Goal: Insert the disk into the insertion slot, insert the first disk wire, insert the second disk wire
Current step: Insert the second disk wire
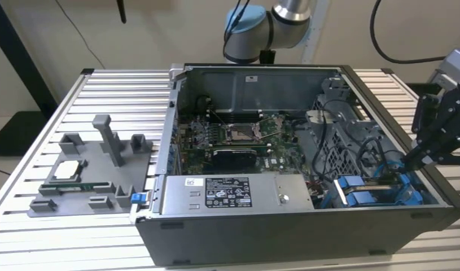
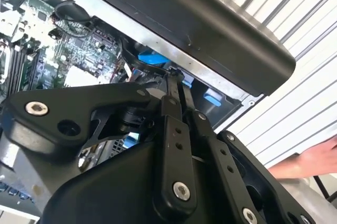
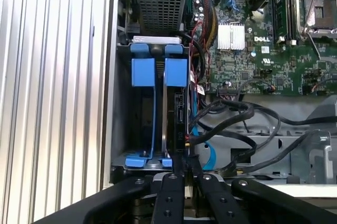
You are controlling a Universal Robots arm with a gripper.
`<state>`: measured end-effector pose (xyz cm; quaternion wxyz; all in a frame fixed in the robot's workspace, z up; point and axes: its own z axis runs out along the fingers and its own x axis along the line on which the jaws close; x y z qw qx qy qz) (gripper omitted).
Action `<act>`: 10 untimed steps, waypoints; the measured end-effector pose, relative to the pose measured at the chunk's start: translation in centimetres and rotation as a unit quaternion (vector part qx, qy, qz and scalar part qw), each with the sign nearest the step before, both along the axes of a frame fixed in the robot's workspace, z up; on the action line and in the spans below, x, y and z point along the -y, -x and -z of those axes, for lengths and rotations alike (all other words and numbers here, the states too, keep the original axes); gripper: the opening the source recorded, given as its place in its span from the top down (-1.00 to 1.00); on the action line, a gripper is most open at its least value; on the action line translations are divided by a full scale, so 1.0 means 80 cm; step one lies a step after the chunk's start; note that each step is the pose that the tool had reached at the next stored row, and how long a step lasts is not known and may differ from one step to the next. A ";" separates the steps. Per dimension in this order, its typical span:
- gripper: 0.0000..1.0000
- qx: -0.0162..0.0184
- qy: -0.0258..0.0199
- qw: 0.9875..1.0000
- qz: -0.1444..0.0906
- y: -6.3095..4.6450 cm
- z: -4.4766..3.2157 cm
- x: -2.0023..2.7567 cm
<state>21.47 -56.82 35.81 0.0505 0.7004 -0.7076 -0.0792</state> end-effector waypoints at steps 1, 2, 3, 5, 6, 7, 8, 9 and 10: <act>1.00 0.000 0.000 1.000 0.000 0.001 -0.0018 0.0000; 1.00 0.000 0.000 1.000 0.000 0.003 -0.0037 -0.0001; 1.00 0.000 0.000 1.000 0.000 0.005 -0.0057 -0.0002; 1.00 0.000 -0.001 1.000 0.000 0.009 -0.0102 -0.0008; 1.00 0.000 -0.001 1.000 0.001 0.011 -0.0127 -0.0012; 1.00 0.000 -0.001 1.000 0.001 0.014 -0.0152 -0.0015; 1.00 0.000 -0.002 1.000 0.001 0.016 -0.0177 -0.0018; 1.00 0.000 -0.002 1.000 0.001 0.018 -0.0201 -0.0020; 1.00 0.000 -0.002 1.000 0.002 0.021 -0.0226 -0.0022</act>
